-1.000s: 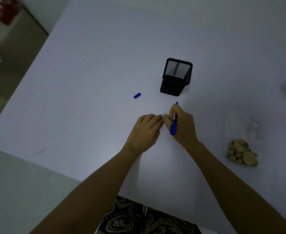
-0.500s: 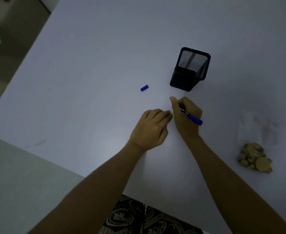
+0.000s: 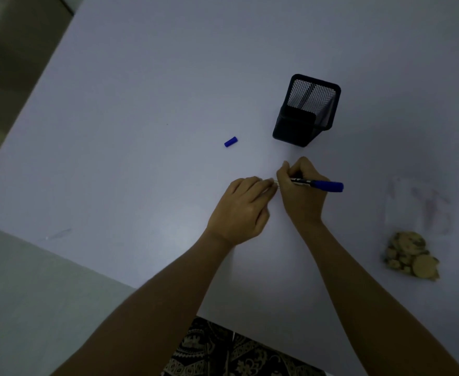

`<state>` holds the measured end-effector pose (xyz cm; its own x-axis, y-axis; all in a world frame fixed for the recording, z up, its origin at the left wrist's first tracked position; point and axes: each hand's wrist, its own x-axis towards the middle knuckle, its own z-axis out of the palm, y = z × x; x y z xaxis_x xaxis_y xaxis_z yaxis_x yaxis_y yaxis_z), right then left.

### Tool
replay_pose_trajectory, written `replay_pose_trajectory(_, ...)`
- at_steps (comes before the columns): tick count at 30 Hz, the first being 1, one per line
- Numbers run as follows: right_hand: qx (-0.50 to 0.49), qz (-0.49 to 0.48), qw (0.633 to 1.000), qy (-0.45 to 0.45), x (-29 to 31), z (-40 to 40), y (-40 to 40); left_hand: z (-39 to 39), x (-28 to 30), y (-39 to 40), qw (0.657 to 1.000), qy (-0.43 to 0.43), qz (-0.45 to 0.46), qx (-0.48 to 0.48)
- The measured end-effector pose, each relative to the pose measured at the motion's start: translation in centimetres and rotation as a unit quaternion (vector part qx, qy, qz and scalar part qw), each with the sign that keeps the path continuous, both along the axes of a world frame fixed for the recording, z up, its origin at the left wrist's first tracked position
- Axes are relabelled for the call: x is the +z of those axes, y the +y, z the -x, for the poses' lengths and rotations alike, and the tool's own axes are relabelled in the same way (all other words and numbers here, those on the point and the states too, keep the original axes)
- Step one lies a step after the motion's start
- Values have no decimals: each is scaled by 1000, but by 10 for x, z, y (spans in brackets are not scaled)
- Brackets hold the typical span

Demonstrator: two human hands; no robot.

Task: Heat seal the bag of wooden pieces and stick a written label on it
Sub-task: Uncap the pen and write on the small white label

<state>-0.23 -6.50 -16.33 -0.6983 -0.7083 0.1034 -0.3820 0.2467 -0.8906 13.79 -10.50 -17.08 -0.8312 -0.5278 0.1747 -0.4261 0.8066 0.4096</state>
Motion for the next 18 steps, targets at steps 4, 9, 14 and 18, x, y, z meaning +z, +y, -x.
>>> replay_pose_trajectory(4, -5, -7, 1000, -30, 3, 0, 0, 0, 1, 1, 1000, -1, 8, 0)
replay_pose_trajectory(9, -15, -18, 998, -66, 5, -1, -1, 2, 4, 0, 1000, 3, 7, 1)
replay_pose_trajectory(14, -13, -23, 999, -43, 5, 0, -2, 2, 3, 0, 1000, -6, -5, 4)
replay_pose_trajectory(18, -6, -17, 999, -31, 5, 1, -2, 2, 5, -1, 1000, -17, -14, 1)
